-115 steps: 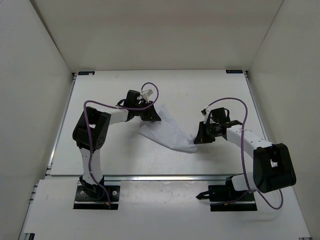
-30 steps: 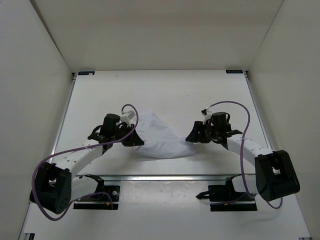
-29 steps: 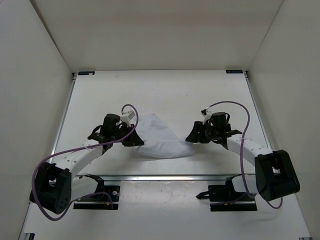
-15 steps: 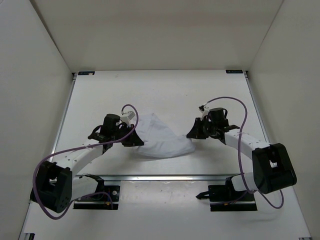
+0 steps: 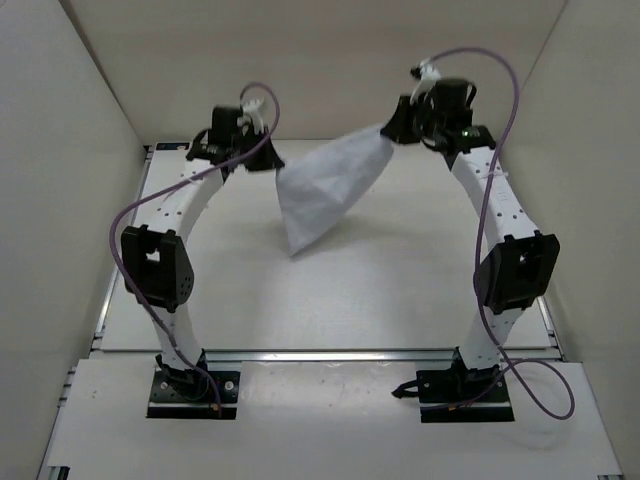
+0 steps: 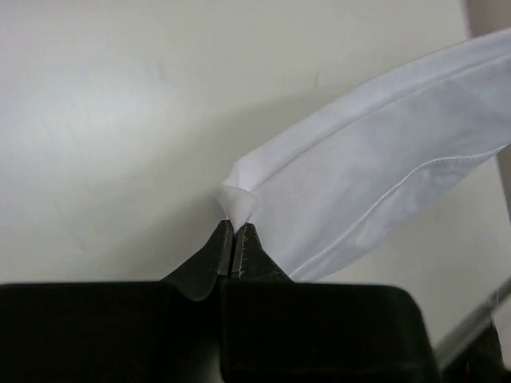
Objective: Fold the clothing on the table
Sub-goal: Flatten the skirt out
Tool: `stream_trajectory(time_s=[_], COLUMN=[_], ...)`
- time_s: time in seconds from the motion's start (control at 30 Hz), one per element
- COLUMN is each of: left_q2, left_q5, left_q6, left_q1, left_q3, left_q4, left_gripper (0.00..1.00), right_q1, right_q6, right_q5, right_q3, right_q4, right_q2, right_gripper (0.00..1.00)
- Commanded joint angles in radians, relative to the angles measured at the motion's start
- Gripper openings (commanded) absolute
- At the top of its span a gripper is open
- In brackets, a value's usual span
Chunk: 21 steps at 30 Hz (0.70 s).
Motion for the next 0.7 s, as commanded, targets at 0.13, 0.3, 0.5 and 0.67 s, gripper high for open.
stream_trajectory(time_s=[0.13,0.3,0.5,0.67], left_q2=[0.054,-0.188,-0.500,-0.742], left_q5=[-0.131,-0.175,-0.212,-0.198], left_q6=[0.096,0.148,0.036,-0.065], left_q1=[0.015,-0.012,-0.121,-0.233], left_q3=[0.745,0.240,-0.487,-0.827], left_q4=[-0.091,0.009,0.080,-0.028], left_gripper=[0.00,0.00,0.00,0.00], right_q1=[-0.040,-0.047,0.014,0.159], right_q6=[-0.119,-0.153,-0.076,0.079], right_q5=[0.110,0.161,0.152,0.092], right_q3=[0.479,0.004,-0.626,-0.976], right_q4=[-0.015,0.038,0.071,0.078], right_q2=[-0.002,-0.210,-0.451,-0.638], right_gripper=[0.00,0.00,0.00,0.00])
